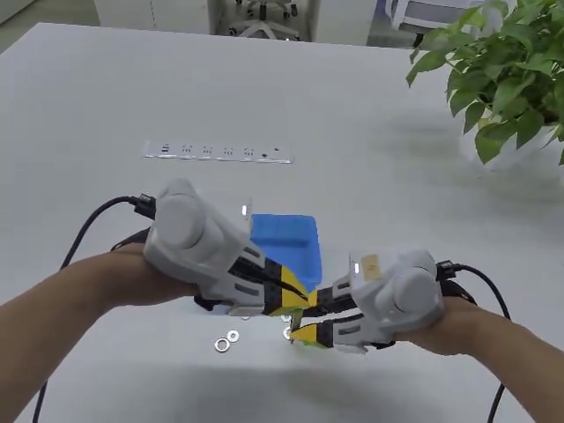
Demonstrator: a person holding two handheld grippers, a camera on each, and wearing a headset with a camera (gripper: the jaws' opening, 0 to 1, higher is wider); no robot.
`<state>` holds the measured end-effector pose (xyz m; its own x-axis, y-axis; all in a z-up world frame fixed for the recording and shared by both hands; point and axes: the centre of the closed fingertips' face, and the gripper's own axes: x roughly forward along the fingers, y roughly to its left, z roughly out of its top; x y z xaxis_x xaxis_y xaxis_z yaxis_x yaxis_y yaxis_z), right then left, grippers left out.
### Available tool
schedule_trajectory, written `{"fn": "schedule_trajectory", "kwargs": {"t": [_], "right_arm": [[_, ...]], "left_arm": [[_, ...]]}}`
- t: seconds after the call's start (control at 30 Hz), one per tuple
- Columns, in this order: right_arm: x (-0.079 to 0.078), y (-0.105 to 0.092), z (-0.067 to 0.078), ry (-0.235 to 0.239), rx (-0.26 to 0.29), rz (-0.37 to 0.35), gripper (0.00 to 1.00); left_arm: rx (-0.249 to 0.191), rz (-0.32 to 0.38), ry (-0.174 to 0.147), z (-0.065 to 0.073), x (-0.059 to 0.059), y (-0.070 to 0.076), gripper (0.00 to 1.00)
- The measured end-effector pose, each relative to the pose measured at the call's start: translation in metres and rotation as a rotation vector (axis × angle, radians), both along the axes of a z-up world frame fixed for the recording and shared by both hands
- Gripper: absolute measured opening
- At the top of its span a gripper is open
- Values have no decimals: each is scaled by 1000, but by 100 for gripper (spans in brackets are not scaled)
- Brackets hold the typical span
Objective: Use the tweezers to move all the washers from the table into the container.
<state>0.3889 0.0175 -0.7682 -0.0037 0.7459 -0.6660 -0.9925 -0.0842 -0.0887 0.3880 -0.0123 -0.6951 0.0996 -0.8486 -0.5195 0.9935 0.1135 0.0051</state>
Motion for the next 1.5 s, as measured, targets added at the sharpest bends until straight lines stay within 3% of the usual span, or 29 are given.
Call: {"fn": "schedule_trajectory", "kwargs": {"t": [0.37, 1.3, 1.5], "right_arm": [[-3, 1, -3, 9, -6, 32, 11], [-4, 1, -2, 23, 15, 1, 7], [-1, 1, 4, 19, 24, -14, 7]], "left_arm": [[4, 5, -1, 0, 3, 1, 5], [21, -4, -3, 0, -4, 0, 6], [7, 5, 7, 3, -4, 3, 11]]}}
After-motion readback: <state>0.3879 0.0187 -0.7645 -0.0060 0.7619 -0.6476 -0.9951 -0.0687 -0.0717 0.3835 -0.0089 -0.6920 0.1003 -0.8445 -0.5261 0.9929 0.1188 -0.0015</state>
